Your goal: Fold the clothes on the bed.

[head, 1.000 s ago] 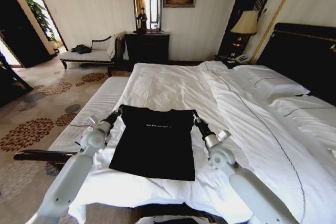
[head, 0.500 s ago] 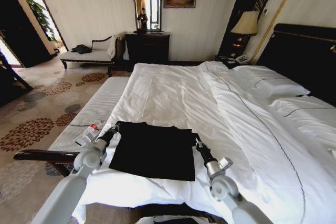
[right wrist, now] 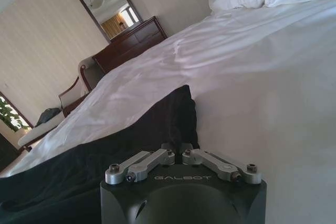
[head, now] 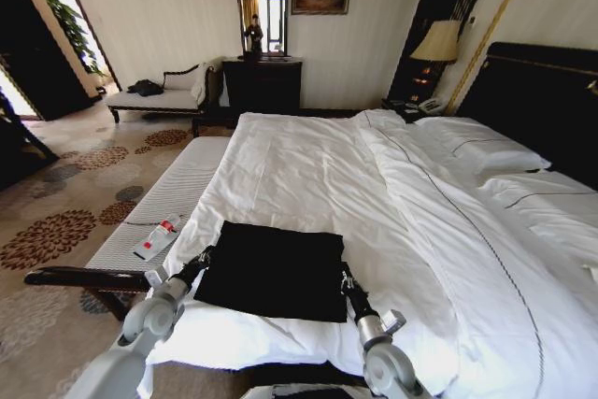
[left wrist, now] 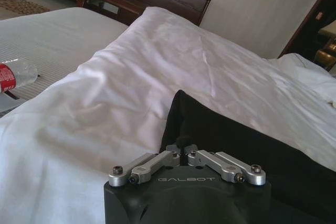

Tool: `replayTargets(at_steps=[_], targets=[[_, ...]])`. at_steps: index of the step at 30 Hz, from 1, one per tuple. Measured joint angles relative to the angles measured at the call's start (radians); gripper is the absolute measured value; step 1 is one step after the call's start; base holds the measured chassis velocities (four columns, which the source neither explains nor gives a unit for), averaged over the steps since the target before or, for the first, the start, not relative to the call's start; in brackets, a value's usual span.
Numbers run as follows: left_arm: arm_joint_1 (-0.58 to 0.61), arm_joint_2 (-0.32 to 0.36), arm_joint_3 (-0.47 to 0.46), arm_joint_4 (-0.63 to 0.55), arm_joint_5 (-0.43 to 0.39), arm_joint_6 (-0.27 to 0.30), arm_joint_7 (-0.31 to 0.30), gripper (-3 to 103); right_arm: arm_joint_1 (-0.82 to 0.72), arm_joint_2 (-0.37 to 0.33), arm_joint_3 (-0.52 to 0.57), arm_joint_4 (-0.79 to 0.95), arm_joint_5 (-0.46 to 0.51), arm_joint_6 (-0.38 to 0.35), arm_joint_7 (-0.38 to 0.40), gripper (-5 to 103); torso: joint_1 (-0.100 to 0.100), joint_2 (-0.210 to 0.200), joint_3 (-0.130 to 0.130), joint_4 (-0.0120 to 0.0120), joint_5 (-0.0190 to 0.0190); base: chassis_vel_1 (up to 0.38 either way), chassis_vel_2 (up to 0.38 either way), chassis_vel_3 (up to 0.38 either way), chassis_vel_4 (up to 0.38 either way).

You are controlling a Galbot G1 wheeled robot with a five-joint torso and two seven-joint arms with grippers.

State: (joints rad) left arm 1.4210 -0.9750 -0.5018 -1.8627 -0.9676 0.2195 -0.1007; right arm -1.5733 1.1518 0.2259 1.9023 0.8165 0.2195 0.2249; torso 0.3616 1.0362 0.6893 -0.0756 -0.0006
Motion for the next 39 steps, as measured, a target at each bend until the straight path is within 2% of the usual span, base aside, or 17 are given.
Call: replayTargets(at_steps=[13,14,16,18,21,22,24,25,28,30,31,32,33,34,35,37,39], targets=[[0.02,-0.003,-0.015,-0.016,0.019,0.0,0.005,2,-0.026,0.005,0.002,0.006,-0.052,0.005,0.023,1,0.0,0.0,0.0,0.0,0.0001,0.0,0.0,0.0,0.0],[0.032,-0.003,-0.035,-0.04,0.022,-0.003,0.005,-1,-0.028,0.0,0.014,0.017,-0.083,0.014,0.023,1,0.0,0.0,0.0,-0.0001,0.0,0.0,0.0,0.0,0.0],[0.051,-0.01,-0.089,-0.075,0.028,-0.016,0.027,8,-0.032,-0.007,0.034,0.041,-0.092,0.017,0.023,12,0.0,0.0,0.0,0.0001,0.0002,0.0,0.0,0.0,0.0],[0.058,-0.015,-0.116,-0.088,0.032,-0.024,0.037,8,-0.035,-0.011,0.043,0.055,-0.089,0.017,0.023,12,0.0,0.0,0.0,0.0001,0.0003,0.0,0.0,0.0,0.0],[0.079,-0.026,-0.195,-0.117,0.032,-0.048,0.061,24,-0.043,-0.021,0.074,0.13,-0.055,0.017,0.027,27,0.0,0.0,0.0,0.0003,0.0001,0.0,0.0,0.0,0.0],[0.08,-0.027,-0.208,-0.12,0.028,-0.051,0.064,30,-0.046,-0.022,0.079,0.153,-0.042,0.014,0.031,33,0.0,0.0,0.0,0.0004,0.0002,0.0,0.0,0.0,0.0],[0.079,-0.027,-0.215,-0.121,0.023,-0.053,0.065,30,-0.048,-0.022,0.08,0.169,-0.034,0.012,0.034,33,0.0,0.0,0.0,0.0003,0.0,0.0,0.0,0.0,0.0],[0.071,-0.027,-0.221,-0.123,0.007,-0.053,0.065,40,-0.049,-0.022,0.083,0.197,-0.02,0.007,0.042,44,0.0,0.0,0.0,0.0003,-0.0002,0.0,0.0,0.0,0.0],[0.047,-0.027,-0.219,-0.123,-0.022,-0.047,0.059,45,-0.041,-0.022,0.087,0.21,-0.001,0.0,0.052,50,0.0,0.0,0.0,0.0001,0.0,0.0,0.0,0.0,0.0],[-0.066,-0.03,-0.166,-0.054,-0.06,-0.017,0.007,57,0.004,-0.027,0.096,0.178,0.025,-0.01,0.068,61,0.0,0.0,0.0,0.0002,0.0001,0.0,0.0,0.0,0.0],[-0.097,-0.033,-0.15,-0.027,-0.064,-0.01,-0.002,62,0.016,-0.028,0.096,0.165,0.028,-0.01,0.07,66,0.0,0.0,0.0,-0.0002,0.0002,0.0,0.0,0.0,0.0],[-0.097,-0.033,-0.15,-0.027,-0.064,-0.01,-0.002,62,0.016,-0.028,0.096,0.165,0.028,-0.01,0.07,66,0.0,0.0,0.0,-0.0002,0.0002,0.0,0.0,0.0,0.0],[-0.159,-0.042,-0.122,0.035,-0.075,0.006,-0.02,68,0.054,-0.034,0.085,0.128,0.04,-0.013,0.077,72,0.0,0.0,0.0,-0.0017,-0.0003,0.0,0.0,0.0,0.0],[-0.188,-0.056,-0.118,0.074,-0.081,0.015,-0.026,73,0.1,-0.044,0.054,0.09,0.061,-0.022,0.084,77,0.0,0.0,0.0,-0.0017,-0.0005,0.0,0.0,0.0,0.0],[-0.211,-0.068,-0.115,0.11,-0.077,0.019,-0.027,78,0.133,-0.049,0.03,0.068,0.08,-0.031,0.088,77,0.0,0.0,0.0,0.0009,0.0005,0.0,0.0,0.0,0.0],[-0.222,-0.073,-0.11,0.125,-0.074,0.019,-0.027,78,0.146,-0.05,0.021,0.059,0.089,-0.035,0.089,83,0.001,0.0,0.0,0.0014,0.0008,0.0,0.0,0.0,0.0],[-0.316,-0.1,-0.046,0.226,-0.052,0.028,-0.02,89,0.173,-0.043,0.0,0.032,0.111,-0.044,0.093,93,0.0,0.0,0.0,0.0013,-0.0003,-0.003,0.027,0.013,-0.007]])
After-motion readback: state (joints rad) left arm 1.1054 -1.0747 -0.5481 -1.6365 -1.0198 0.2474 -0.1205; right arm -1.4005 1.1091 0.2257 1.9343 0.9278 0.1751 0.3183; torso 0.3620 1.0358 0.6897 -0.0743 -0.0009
